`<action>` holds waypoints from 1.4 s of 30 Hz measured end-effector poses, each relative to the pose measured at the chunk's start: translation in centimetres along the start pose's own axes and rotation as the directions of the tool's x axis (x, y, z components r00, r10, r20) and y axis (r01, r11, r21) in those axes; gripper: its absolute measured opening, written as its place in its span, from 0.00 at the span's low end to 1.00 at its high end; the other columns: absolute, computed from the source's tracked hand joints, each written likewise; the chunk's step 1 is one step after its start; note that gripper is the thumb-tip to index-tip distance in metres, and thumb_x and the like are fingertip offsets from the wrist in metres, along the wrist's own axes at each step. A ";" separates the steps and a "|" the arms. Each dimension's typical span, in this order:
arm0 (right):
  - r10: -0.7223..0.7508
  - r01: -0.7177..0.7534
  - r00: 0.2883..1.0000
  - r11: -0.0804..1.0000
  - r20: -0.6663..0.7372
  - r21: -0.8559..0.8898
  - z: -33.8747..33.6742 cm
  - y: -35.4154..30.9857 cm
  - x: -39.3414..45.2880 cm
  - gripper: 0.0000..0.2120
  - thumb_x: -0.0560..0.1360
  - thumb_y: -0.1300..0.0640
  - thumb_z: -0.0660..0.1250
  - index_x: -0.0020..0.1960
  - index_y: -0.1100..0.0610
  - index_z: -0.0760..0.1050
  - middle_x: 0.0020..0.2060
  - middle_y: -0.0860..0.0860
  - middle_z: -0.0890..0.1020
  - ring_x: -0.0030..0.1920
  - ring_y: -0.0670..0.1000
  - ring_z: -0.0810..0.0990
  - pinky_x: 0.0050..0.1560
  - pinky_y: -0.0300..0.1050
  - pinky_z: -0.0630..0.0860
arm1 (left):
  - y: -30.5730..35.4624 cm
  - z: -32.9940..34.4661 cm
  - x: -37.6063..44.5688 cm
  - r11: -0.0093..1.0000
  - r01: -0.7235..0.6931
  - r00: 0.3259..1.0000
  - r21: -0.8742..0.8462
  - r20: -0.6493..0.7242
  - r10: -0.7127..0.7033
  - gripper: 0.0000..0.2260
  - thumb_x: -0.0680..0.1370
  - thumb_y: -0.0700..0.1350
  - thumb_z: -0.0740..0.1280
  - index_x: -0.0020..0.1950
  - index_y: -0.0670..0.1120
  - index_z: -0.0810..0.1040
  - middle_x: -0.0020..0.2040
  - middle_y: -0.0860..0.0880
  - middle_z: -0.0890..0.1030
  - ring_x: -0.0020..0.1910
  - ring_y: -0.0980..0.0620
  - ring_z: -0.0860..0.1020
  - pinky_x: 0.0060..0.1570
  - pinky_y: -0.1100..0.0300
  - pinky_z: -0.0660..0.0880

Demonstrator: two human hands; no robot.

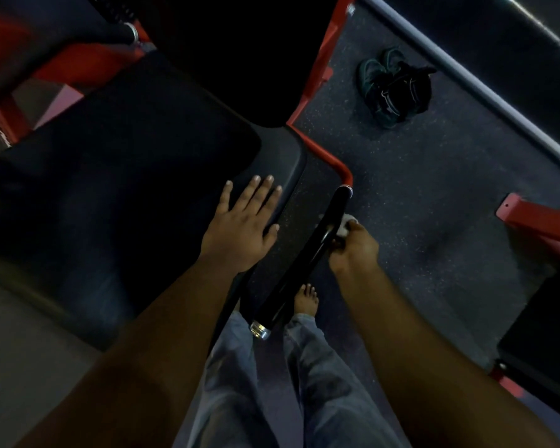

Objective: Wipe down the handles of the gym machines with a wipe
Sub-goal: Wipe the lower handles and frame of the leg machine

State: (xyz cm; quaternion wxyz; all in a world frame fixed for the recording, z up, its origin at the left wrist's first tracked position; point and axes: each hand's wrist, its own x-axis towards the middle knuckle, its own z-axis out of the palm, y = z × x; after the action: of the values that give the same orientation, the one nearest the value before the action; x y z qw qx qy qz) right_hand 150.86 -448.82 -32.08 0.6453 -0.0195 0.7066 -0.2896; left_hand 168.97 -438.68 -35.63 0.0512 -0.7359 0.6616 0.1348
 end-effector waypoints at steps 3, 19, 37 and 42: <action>0.012 -0.007 0.999 0.994 0.050 -0.112 0.1 0.9 -0.8 0.14 0.86 0.59 0.54 0.57 0.60 0.78 0.43 0.59 0.86 0.43 0.55 0.83 0.49 0.49 0.82 | 0.0 0.1 0.0 1.000 0.004 1.000 -0.005 0.001 -0.004 0.31 0.85 0.59 0.51 0.85 0.49 0.48 0.85 0.48 0.48 0.84 0.49 0.46 0.78 0.36 0.48; -0.049 0.155 0.971 0.872 0.232 -0.465 -11.3 14.9 -4.4 0.21 0.78 0.43 0.71 0.69 0.47 0.77 0.68 0.52 0.78 0.67 0.56 0.78 0.65 0.57 0.77 | -0.1 -0.7 0.1 1.000 0.011 0.998 -0.026 0.056 -0.010 0.32 0.85 0.59 0.49 0.85 0.48 0.42 0.85 0.48 0.44 0.84 0.49 0.43 0.79 0.36 0.44; -0.171 0.597 0.697 -0.398 0.696 -0.696 -6.1 7.8 -10.0 0.36 0.79 0.69 0.61 0.82 0.50 0.54 0.82 0.48 0.50 0.80 0.48 0.41 0.78 0.47 0.57 | -3.9 -1.4 -10.0 0.981 0.113 0.984 -0.158 0.151 -0.089 0.32 0.85 0.61 0.46 0.85 0.47 0.50 0.85 0.46 0.51 0.84 0.48 0.48 0.79 0.36 0.42; 0.108 0.623 0.751 -0.444 0.652 -0.644 -6.6 10.3 -15.3 0.29 0.83 0.63 0.61 0.82 0.55 0.57 0.82 0.54 0.56 0.81 0.54 0.52 0.79 0.50 0.59 | -4.3 -4.9 -13.7 0.965 0.195 0.927 -0.174 0.354 -0.124 0.36 0.85 0.58 0.56 0.84 0.48 0.39 0.85 0.47 0.41 0.83 0.48 0.41 0.79 0.37 0.41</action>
State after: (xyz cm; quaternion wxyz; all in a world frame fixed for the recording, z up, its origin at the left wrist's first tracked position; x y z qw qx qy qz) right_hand 150.88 -431.58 -22.80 0.3735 -0.7858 0.4179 0.2614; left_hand 172.66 -426.23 -27.72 0.0990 -0.7544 0.5628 0.3231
